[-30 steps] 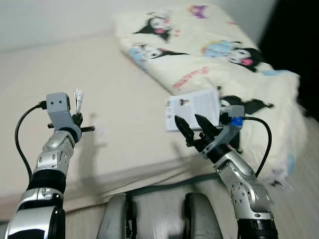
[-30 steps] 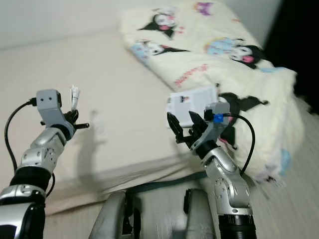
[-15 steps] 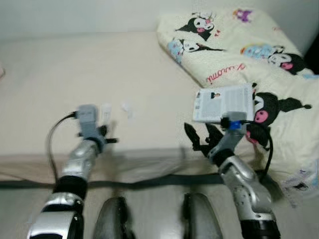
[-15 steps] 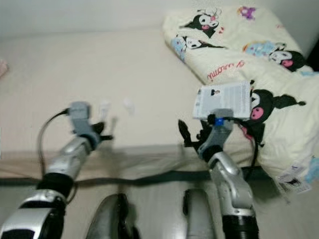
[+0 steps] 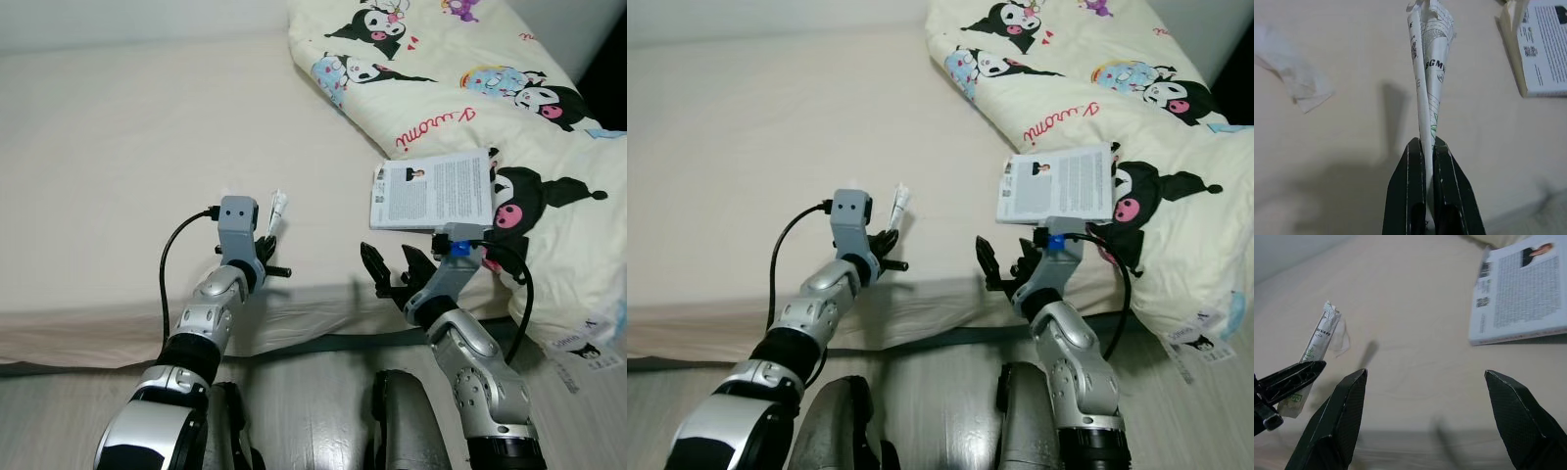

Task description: Clean up the room

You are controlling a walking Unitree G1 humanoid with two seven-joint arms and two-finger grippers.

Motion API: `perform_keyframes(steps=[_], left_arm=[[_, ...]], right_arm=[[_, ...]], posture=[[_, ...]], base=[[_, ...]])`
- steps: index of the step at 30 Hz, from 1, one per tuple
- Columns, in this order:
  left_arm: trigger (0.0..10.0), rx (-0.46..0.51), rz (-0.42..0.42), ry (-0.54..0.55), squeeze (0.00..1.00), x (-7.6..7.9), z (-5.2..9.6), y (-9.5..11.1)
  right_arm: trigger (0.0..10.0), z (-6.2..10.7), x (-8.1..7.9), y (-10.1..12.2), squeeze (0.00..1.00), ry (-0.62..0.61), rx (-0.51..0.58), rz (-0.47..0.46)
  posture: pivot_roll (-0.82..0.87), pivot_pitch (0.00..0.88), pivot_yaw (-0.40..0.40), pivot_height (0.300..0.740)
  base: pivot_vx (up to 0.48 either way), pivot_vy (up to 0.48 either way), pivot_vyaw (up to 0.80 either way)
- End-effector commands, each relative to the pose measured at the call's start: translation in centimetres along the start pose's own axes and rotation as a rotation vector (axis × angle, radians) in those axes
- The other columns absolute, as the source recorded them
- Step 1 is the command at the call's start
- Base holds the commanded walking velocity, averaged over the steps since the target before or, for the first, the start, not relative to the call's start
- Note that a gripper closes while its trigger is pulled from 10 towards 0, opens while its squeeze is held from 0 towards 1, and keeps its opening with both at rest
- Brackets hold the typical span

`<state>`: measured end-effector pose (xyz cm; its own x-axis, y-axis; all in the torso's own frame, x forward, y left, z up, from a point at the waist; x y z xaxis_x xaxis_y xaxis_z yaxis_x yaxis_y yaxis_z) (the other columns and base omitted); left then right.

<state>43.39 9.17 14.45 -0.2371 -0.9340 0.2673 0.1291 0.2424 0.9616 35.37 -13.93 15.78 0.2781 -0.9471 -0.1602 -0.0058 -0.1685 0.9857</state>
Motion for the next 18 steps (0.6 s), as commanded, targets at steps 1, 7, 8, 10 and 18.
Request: perform_keyframes(steps=[1, 7, 8, 10, 18], left_arm=[[10.0, 0.029, 0.002, 0.058, 0.00, -0.4, -0.3, 0.6], [10.0, 0.059, -0.073, 0.138, 0.00, -0.6, -1.0, 2.5], [10.0, 0.059, -0.073, 0.138, 0.00, -0.6, -1.0, 2.5], [10.0, 0.060, -0.099, 0.169, 0.00, -1.0, -1.1, 2.7], [10.0, -0.001, -0.228, 0.383, 0.00, -5.9, -0.1, 2.6]], right_arm=[[10.0, 0.4, -0.7, -0.4, 0.00, 0.007, -0.012, -0.010], [10.0, 1.6, -0.9, -0.7, 0.00, -0.006, -0.024, -0.015], [10.0, 1.6, -0.9, -0.7, 0.00, -0.006, -0.024, -0.015], [10.0, 1.8, -0.9, -0.7, 0.00, -0.010, -0.026, -0.019], [10.0, 2.1, -1.4, -0.4, 0.00, -0.018, -0.030, -0.025]], posture=[[-0.11, 0.282, 0.090, 0.575], [-0.14, 0.323, 0.098, 0.575], [-0.14, 0.323, 0.098, 0.575], [-0.14, 0.338, 0.098, 0.575], [-0.14, 0.389, 0.096, 0.575]], base=[[0.000, 0.000, 0.00], [0.000, 0.000, 0.00], [0.000, 0.000, 0.00], [0.000, 0.000, 0.00], [0.000, 0.000, 0.00]])
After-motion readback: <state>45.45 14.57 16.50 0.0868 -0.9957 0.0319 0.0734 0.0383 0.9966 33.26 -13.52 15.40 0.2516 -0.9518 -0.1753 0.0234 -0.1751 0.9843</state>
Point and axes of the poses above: a point about 5 cm out from each wrist's last joint towards the gripper, its own z axis pointing back from the gripper into the wrist, its own y axis along the axis of the wrist's last joint, x = y × z, the point moved 5 cm from there along -z, pointing out of the wrist towards the gripper, and after that the axes turned 6 degrees about z, right-handed, at the moved point
